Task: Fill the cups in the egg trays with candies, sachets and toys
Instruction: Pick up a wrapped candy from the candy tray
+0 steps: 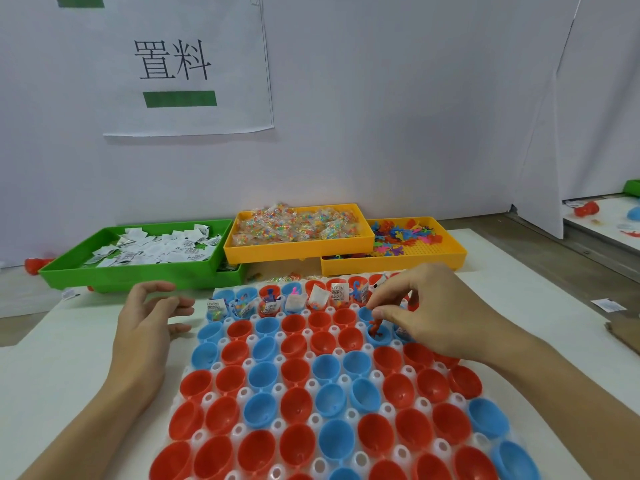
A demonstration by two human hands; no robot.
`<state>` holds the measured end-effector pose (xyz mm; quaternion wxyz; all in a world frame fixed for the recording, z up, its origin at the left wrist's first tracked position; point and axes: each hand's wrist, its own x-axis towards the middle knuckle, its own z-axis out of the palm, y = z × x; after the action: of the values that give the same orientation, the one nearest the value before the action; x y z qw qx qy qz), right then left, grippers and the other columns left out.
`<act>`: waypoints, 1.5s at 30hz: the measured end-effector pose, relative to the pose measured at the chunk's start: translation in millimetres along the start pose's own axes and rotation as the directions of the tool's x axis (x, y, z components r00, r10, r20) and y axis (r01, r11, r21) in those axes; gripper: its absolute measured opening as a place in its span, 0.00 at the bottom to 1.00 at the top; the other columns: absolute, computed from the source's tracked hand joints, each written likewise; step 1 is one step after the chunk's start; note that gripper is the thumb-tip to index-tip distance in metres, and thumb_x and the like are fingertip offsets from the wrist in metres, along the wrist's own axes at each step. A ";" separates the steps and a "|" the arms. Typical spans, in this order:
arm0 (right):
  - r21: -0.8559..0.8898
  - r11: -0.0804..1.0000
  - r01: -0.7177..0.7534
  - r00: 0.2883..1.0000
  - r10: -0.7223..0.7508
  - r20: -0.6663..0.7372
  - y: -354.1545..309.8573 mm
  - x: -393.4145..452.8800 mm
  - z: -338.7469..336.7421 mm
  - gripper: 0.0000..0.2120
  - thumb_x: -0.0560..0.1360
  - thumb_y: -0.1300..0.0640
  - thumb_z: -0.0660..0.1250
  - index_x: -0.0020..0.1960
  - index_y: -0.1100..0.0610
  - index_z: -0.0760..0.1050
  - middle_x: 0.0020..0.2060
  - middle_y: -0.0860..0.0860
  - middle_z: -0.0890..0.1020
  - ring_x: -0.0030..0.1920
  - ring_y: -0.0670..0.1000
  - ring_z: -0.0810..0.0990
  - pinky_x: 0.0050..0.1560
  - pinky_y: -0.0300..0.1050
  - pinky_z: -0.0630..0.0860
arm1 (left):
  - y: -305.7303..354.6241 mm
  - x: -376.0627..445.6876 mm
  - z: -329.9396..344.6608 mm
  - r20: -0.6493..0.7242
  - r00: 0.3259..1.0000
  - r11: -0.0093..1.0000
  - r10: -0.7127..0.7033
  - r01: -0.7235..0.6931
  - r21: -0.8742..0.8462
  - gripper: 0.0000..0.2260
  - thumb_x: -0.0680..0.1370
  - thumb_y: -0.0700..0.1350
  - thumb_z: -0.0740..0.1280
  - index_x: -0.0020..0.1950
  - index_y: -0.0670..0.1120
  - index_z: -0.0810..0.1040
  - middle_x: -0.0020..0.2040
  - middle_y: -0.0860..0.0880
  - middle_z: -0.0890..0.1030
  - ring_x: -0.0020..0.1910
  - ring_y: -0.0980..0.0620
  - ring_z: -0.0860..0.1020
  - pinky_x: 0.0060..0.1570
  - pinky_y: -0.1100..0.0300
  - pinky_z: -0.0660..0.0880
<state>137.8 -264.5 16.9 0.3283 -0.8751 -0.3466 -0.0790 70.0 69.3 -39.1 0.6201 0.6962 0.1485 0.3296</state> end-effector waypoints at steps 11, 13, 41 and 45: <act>0.008 1.000 -0.005 1.000 0.005 0.008 1.5 0.1 -2.6 0.06 0.74 0.59 0.75 0.47 0.49 0.87 0.37 0.31 0.79 0.47 0.28 0.77 0.42 0.20 0.69 | -2.5 1.6 -1.1 -0.009 1.000 1.000 0.002 -0.002 0.017 0.12 0.82 0.35 0.58 0.47 0.51 0.74 0.44 0.42 0.80 0.45 0.47 0.79 0.41 0.52 0.74; 0.009 1.000 -0.016 1.000 0.016 0.005 2.2 0.1 -1.8 0.06 0.74 0.59 0.74 0.48 0.49 0.87 0.37 0.30 0.77 0.47 0.27 0.76 0.42 0.20 0.69 | -2.5 1.5 -1.3 -0.009 1.000 1.000 0.001 -0.001 0.019 0.12 0.82 0.35 0.58 0.47 0.51 0.74 0.44 0.42 0.80 0.45 0.47 0.79 0.41 0.52 0.74; 0.076 0.985 -0.155 0.986 0.150 0.066 9.5 -0.9 -15.8 0.09 0.74 0.59 0.74 0.43 0.44 0.85 0.40 0.39 0.84 0.46 0.33 0.78 0.39 0.24 0.71 | 2.8 -3.0 0.4 -0.046 0.998 0.998 0.046 -0.044 0.050 0.13 0.81 0.34 0.58 0.46 0.49 0.76 0.43 0.45 0.81 0.45 0.47 0.79 0.41 0.51 0.74; 0.119 0.982 -0.146 0.989 0.140 0.057 7.9 -1.0 -18.6 0.11 0.75 0.59 0.73 0.42 0.42 0.84 0.41 0.39 0.85 0.46 0.34 0.79 0.39 0.24 0.72 | 8.9 -8.9 6.3 -0.027 0.996 0.993 0.086 -0.084 0.080 0.12 0.81 0.34 0.58 0.47 0.48 0.75 0.45 0.44 0.81 0.44 0.48 0.79 0.42 0.52 0.74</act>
<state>143.9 -281.1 26.8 0.3777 -0.8776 -0.2950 -0.0125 65.6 57.3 -33.0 0.5754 0.7206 0.1411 0.3601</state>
